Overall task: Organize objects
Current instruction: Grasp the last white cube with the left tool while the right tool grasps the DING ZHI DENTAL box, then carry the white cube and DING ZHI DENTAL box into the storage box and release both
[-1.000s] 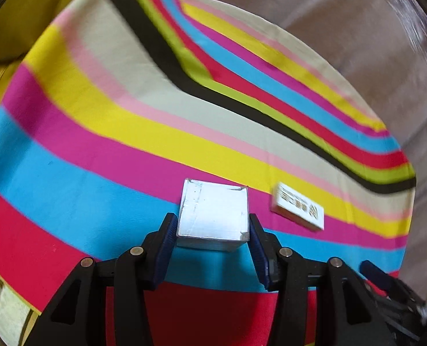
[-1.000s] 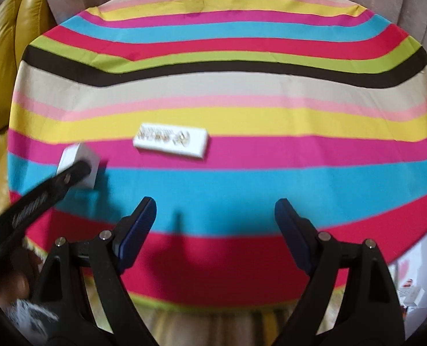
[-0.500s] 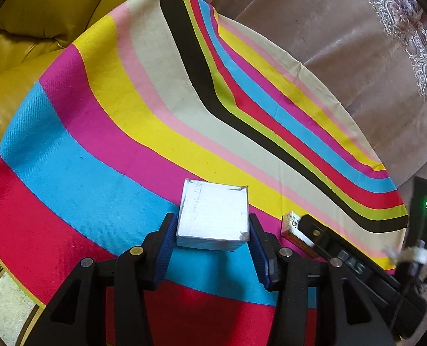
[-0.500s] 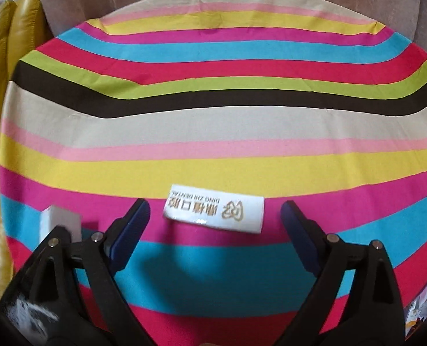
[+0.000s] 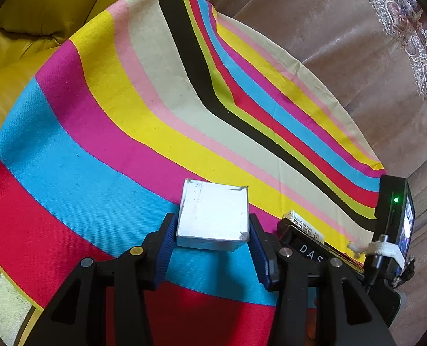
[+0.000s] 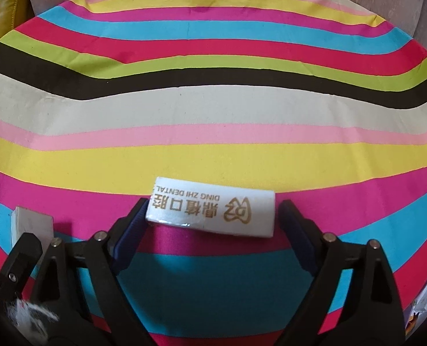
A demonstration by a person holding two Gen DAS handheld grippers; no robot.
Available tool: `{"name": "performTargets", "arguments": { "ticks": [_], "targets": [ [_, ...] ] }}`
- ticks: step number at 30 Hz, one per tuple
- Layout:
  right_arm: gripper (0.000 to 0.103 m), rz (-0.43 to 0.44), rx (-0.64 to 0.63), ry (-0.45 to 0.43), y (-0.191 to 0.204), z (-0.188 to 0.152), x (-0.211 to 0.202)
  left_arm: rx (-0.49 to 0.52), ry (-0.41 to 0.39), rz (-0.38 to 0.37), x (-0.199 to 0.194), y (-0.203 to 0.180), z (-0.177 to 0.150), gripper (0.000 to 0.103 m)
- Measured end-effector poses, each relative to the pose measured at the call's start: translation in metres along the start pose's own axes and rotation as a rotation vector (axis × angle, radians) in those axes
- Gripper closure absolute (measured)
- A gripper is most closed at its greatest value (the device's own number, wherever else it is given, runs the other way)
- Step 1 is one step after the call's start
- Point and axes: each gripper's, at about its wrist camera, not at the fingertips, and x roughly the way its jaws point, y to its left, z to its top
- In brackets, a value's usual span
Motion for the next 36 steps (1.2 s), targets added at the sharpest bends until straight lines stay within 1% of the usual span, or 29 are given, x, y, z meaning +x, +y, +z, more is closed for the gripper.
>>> {"name": "performTargets", "arguments": {
  "ticks": [1, 7, 16, 30, 36],
  "targets": [
    [0.019, 0.001, -0.004, -0.002, 0.001, 0.000, -0.001, 0.001, 0.000, -0.001, 0.000, 0.000, 0.000, 0.054],
    [0.019, 0.002, 0.003, 0.005, -0.006, -0.006, -0.005, 0.020, -0.009, 0.005, -0.002, -0.004, -0.001, 0.054],
    [0.019, -0.002, 0.020, -0.022, -0.022, -0.015, -0.029, 0.080, -0.003, 0.012, -0.008, -0.019, -0.005, 0.054],
    [0.019, 0.028, 0.051, -0.018, -0.057, -0.051, -0.064, 0.167, 0.027, 0.002, -0.026, -0.047, -0.027, 0.054],
    [0.019, 0.047, 0.039, -0.021, -0.064, -0.064, -0.080, 0.187, 0.062, 0.007, -0.036, -0.053, -0.041, 0.054]
  ]
}}
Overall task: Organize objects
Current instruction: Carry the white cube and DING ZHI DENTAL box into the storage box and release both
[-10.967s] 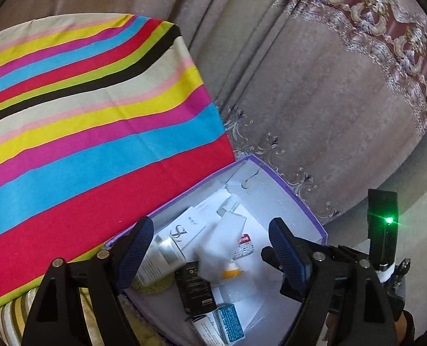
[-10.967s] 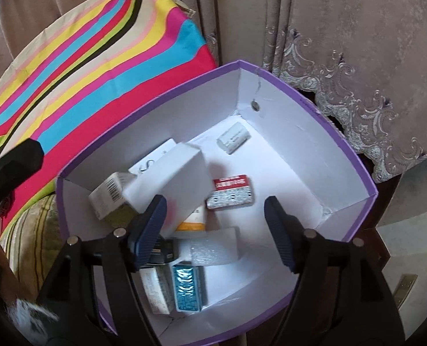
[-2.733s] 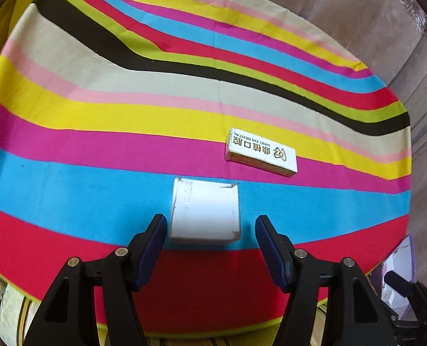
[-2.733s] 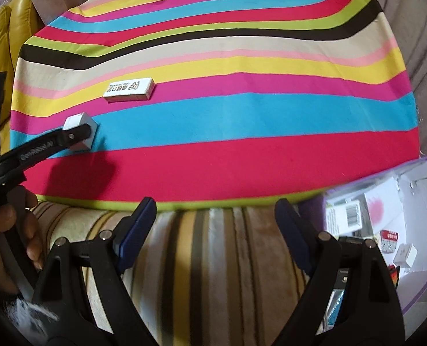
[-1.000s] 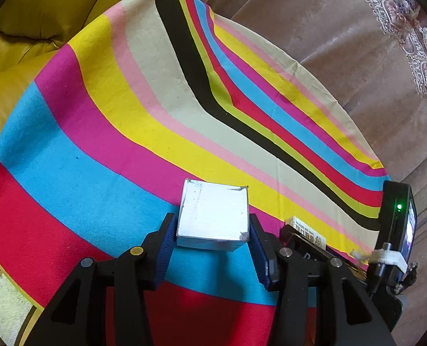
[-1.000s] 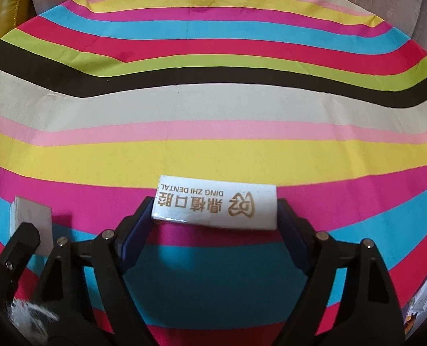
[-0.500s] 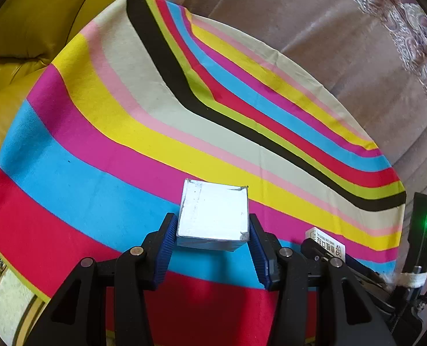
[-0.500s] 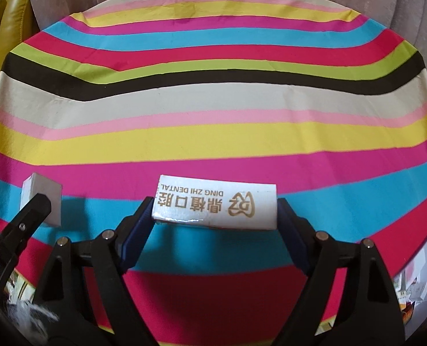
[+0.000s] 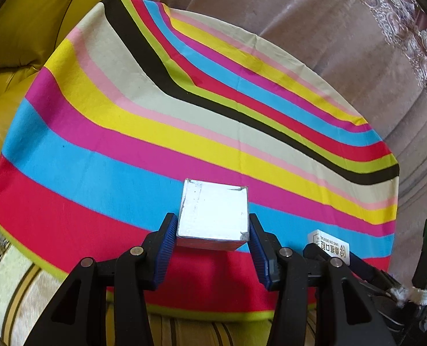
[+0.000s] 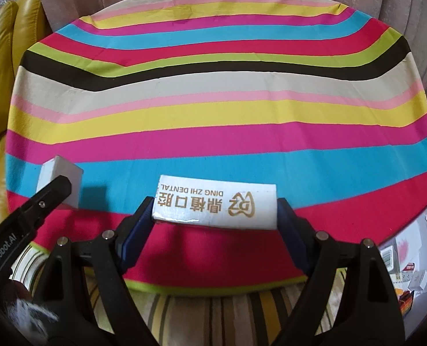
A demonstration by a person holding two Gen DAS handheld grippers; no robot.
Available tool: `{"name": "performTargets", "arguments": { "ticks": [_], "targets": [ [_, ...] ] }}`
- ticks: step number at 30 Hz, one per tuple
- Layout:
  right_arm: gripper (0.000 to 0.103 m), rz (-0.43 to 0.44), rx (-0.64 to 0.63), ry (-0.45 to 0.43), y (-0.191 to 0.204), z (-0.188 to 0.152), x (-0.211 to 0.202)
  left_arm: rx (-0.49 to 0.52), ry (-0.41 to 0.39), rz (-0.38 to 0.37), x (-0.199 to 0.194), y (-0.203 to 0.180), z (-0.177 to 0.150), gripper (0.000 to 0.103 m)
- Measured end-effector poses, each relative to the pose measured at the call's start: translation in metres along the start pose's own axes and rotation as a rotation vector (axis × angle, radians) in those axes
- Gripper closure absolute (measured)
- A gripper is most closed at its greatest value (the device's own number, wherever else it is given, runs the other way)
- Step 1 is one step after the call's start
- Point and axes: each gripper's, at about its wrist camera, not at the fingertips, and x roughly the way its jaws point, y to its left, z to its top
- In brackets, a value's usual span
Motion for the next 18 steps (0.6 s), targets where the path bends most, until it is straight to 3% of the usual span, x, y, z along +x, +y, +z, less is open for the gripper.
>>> {"name": "performTargets", "arguments": {
  "ticks": [9, 18],
  "targets": [
    [0.019, 0.012, 0.002, 0.005, -0.017, -0.019, -0.023, 0.076, 0.021, 0.006, -0.018, -0.019, -0.017, 0.054],
    [0.019, -0.010, 0.032, 0.008, -0.044, -0.038, -0.046, 0.158, 0.049, -0.042, -0.026, -0.051, -0.034, 0.054]
  ]
}}
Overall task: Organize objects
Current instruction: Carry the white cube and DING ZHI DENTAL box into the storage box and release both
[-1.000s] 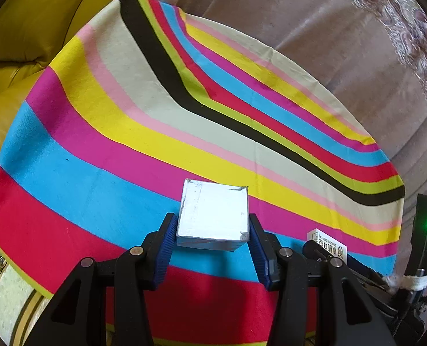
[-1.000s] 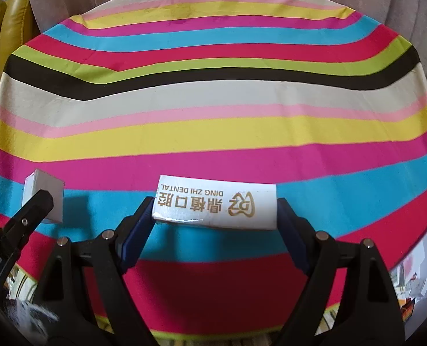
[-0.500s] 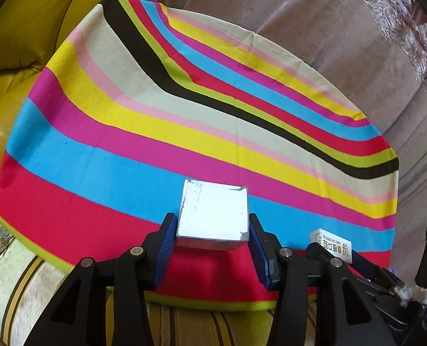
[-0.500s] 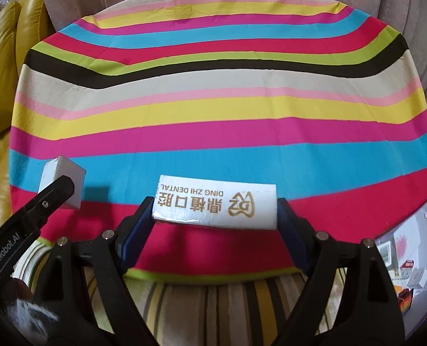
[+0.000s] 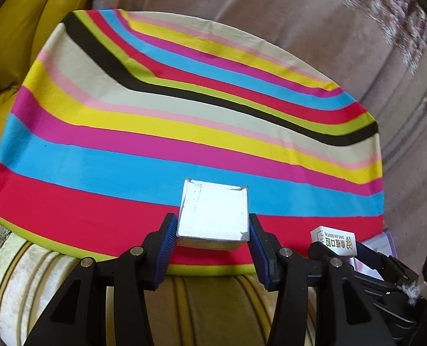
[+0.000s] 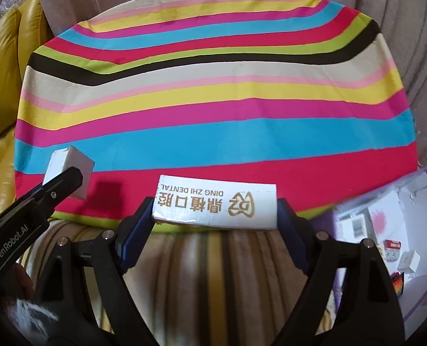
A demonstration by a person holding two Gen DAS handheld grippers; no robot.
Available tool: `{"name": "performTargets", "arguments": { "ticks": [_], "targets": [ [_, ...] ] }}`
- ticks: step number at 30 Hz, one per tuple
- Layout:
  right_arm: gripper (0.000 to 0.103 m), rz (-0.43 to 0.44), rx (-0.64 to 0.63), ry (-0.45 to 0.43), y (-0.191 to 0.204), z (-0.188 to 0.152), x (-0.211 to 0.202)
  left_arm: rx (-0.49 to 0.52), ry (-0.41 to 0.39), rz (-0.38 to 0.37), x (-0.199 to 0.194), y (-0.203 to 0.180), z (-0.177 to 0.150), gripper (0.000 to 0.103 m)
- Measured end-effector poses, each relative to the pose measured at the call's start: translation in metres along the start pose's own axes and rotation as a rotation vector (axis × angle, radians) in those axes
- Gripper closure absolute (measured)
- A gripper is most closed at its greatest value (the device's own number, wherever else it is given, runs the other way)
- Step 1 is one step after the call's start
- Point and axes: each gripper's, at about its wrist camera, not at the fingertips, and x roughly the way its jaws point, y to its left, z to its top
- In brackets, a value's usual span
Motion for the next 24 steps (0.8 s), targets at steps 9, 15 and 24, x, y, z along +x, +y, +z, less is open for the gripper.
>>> {"name": "performTargets", "arguments": {
  "ticks": [9, 15, 24],
  "targets": [
    [0.019, -0.038, 0.062, 0.000, -0.037, -0.012, -0.018, 0.082, 0.019, -0.056, 0.000, -0.033, -0.007, 0.054],
    [0.019, -0.086, 0.110, -0.012, -0.064, -0.016, -0.031, 0.134, 0.043, -0.097, 0.006, -0.054, -0.011, 0.054],
    [0.019, -0.188, 0.230, -0.036, -0.122, -0.026, -0.056, 0.287, 0.104, -0.207, 0.023, -0.120, -0.024, 0.054]
  ]
}}
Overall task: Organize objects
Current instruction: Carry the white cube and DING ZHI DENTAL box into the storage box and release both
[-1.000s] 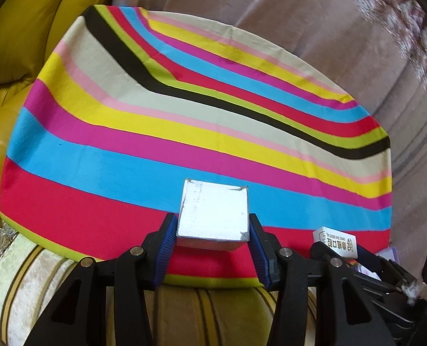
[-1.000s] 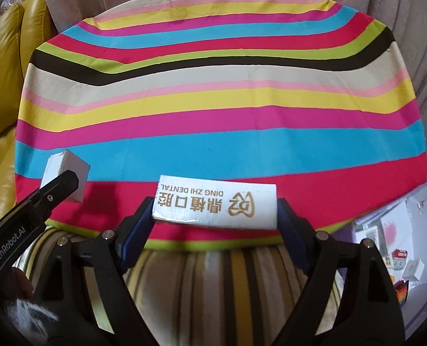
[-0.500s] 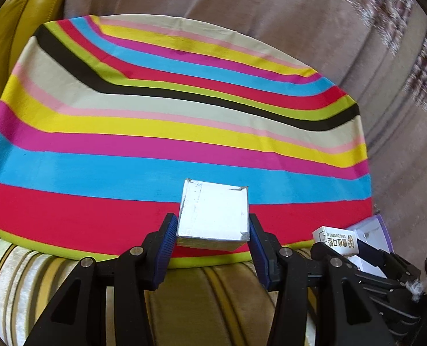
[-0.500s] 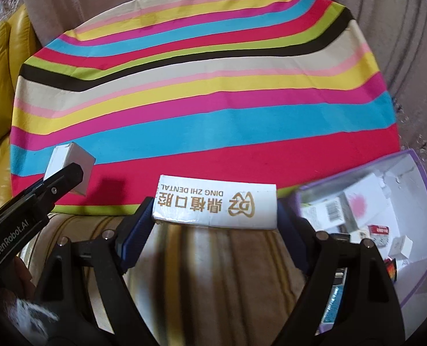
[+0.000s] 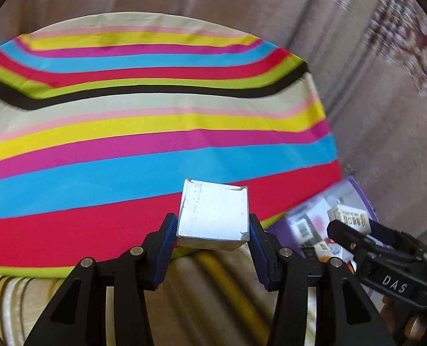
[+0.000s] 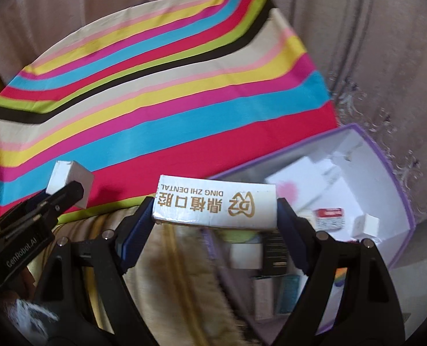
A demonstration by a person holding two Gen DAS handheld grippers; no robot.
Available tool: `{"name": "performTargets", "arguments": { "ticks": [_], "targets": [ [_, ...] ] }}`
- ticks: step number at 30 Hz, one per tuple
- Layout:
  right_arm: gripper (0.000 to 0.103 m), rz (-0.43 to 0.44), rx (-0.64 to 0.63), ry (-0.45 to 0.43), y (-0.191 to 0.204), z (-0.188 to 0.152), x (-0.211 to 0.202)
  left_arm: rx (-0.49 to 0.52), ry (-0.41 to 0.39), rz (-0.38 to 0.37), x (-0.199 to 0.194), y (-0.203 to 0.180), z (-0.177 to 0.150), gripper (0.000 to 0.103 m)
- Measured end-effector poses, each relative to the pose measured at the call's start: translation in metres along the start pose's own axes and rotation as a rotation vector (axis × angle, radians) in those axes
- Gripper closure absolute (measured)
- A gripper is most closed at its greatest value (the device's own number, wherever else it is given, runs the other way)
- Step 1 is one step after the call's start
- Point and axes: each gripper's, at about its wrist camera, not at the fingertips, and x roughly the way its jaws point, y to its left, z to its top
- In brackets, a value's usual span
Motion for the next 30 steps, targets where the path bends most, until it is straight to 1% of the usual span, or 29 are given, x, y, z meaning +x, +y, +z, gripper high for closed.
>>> {"name": "performTargets", "arguments": {
  "ticks": [3, 7, 16, 20, 22, 30],
  "targets": [
    [0.019, -0.029, 0.036, -0.010, -0.020, -0.001, -0.007, 0.053, 0.012, -0.028, 0.007, -0.024, 0.002, 0.054],
    [0.019, -0.070, 0.081, -0.019, -0.051, -0.003, -0.017, 0.095, 0.030, -0.065, 0.014, -0.047, 0.002, 0.054],
    [0.019, -0.169, 0.183, -0.010, -0.112, -0.022, -0.025, 0.196, 0.069, -0.133, 0.028, -0.101, -0.001, 0.054],
    [0.019, -0.200, 0.216, -0.010, -0.130, -0.029, -0.031, 0.239, 0.093, -0.172, 0.036, -0.122, -0.002, 0.054],
    [0.019, -0.224, 0.230, -0.016, -0.138, -0.032, -0.034, 0.258, 0.119, -0.200, 0.042, -0.131, -0.002, 0.054],
    [0.019, -0.248, 0.276, -0.002, -0.164, -0.036, -0.031, 0.302, 0.162, -0.245, 0.054, -0.157, -0.004, 0.054]
  ]
}}
